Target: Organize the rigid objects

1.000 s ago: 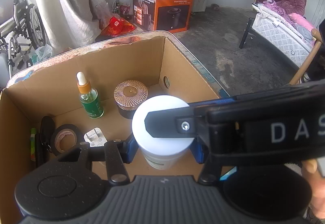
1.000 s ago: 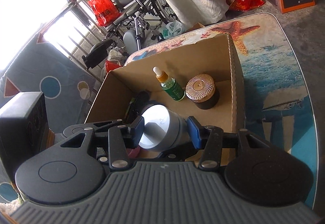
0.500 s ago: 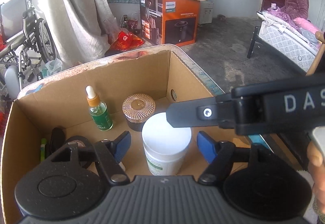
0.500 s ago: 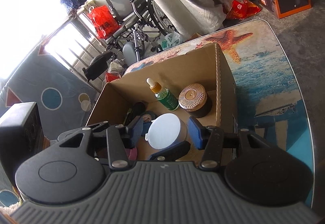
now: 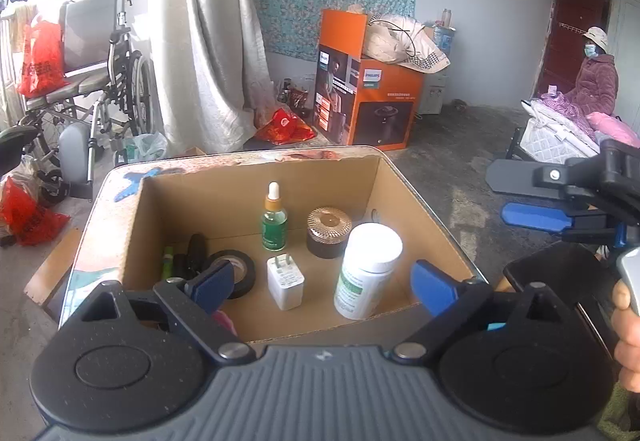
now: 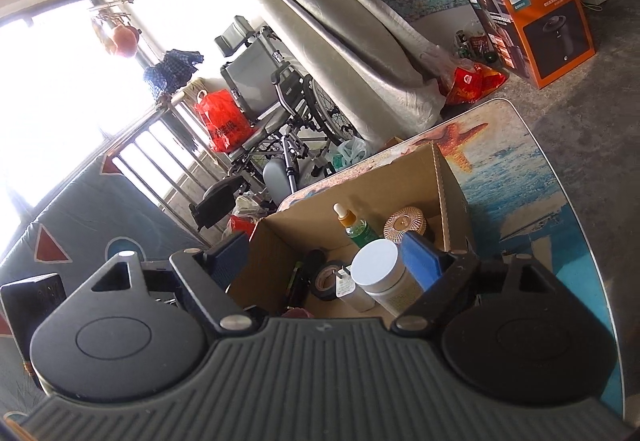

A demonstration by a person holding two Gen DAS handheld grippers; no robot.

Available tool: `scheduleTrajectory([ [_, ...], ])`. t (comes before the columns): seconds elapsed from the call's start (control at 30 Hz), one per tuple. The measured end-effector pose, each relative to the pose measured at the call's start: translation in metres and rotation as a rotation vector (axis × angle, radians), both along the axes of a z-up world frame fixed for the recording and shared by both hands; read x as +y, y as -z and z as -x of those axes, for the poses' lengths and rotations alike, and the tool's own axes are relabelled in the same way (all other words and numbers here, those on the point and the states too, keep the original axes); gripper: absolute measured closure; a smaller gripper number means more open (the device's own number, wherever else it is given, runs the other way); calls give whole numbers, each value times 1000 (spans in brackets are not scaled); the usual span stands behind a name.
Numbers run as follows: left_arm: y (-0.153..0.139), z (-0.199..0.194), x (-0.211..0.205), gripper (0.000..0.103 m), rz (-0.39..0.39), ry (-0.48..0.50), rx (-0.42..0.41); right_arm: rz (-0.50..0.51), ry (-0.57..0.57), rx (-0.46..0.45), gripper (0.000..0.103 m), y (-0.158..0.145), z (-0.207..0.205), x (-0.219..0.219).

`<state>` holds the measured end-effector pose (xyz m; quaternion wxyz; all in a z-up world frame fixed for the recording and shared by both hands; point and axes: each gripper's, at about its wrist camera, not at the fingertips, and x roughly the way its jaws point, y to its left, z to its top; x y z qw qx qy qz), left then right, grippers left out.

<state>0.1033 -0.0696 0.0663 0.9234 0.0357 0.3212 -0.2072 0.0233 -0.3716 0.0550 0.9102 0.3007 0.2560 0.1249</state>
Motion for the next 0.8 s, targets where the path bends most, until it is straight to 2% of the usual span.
scheduleTrajectory([
  [0.17, -8, 20, 38, 0, 3, -86, -29, 60, 56, 6, 5, -2, 28, 6],
  [0.4, 1, 27, 51, 0, -28, -203, -16, 278, 117, 104, 2, 7, 41, 36],
  [0.53, 10, 22, 41, 0, -74, -221, -2, 409, 168, 115, 1, 5, 45, 57],
  [0.7, 19, 20, 22, 0, -128, -167, -26, 481, 218, 132, 1, 11, 45, 78],
  [0.8, 21, 22, 16, 0, -154, -175, -42, 522, 220, 160, 1, 19, 37, 87],
])
